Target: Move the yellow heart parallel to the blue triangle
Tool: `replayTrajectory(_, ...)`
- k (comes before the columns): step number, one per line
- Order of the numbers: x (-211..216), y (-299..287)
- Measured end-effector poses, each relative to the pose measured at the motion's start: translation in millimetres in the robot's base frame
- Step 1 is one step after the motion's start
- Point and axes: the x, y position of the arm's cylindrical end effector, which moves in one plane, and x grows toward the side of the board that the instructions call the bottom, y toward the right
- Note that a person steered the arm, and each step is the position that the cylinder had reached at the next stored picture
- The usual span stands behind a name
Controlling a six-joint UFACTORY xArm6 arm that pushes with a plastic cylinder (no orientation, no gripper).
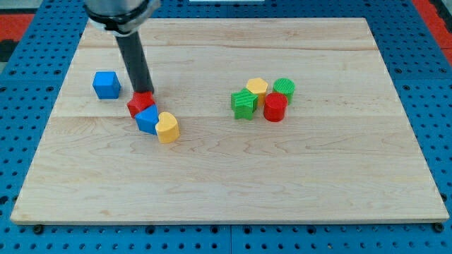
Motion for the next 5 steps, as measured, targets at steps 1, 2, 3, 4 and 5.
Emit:
replayTrajectory(1, 31.8, 14.3)
replayTrajectory(2, 57.1, 33.4)
replayTrajectory(3, 78.0, 48.2)
replayTrajectory(4, 118.4, 50.6)
replayTrajectory(5, 137.8, 73.0)
